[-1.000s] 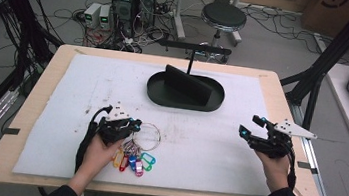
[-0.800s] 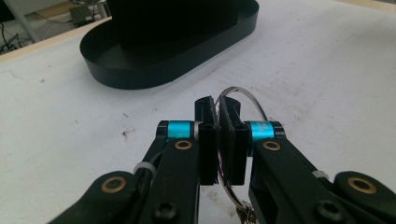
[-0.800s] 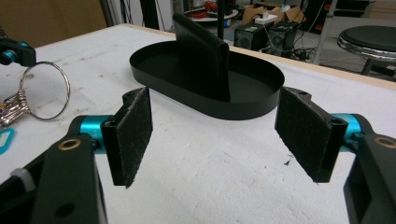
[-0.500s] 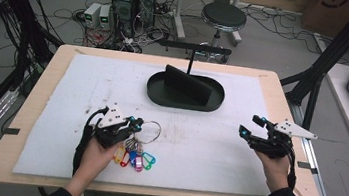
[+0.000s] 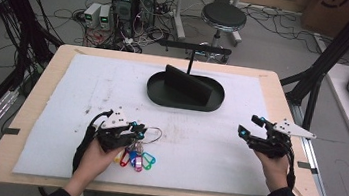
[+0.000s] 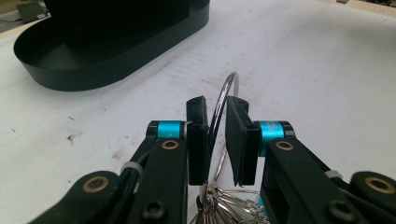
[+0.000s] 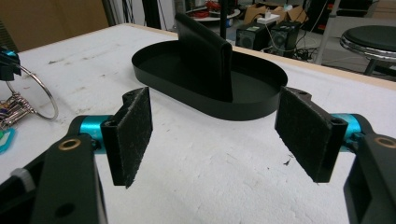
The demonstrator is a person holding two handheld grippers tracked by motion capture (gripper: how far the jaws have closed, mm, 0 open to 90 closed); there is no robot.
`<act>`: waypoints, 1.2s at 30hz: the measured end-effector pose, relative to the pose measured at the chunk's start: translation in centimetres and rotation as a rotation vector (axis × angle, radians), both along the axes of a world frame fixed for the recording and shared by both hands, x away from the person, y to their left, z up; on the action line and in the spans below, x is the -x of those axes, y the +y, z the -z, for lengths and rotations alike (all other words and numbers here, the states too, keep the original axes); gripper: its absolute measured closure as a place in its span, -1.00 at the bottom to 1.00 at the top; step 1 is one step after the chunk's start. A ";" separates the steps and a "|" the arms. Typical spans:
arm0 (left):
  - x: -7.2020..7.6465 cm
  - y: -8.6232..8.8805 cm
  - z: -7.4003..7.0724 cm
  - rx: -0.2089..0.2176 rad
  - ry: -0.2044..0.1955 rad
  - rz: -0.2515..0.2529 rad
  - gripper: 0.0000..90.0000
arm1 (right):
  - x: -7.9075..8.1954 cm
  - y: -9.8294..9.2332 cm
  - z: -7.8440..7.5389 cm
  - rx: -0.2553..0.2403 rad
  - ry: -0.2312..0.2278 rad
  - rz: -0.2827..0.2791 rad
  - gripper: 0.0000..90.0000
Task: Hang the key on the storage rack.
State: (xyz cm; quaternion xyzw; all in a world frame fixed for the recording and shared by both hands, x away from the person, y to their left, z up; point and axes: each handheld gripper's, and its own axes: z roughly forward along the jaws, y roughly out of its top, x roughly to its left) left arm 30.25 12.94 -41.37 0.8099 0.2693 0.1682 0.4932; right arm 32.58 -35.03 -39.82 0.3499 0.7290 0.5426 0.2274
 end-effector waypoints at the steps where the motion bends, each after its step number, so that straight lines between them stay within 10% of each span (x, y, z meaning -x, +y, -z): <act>1: -0.1 0.0 0.1 -0.004 0.004 0.001 0.75 | 0.0 0.0 0.0 0.000 -0.001 0.001 -0.38; 36: 0.0 0.7 -3.1 0.087 -0.071 0.023 0.92 | -0.2 0.0 0.0 0.000 -0.001 0.000 -0.38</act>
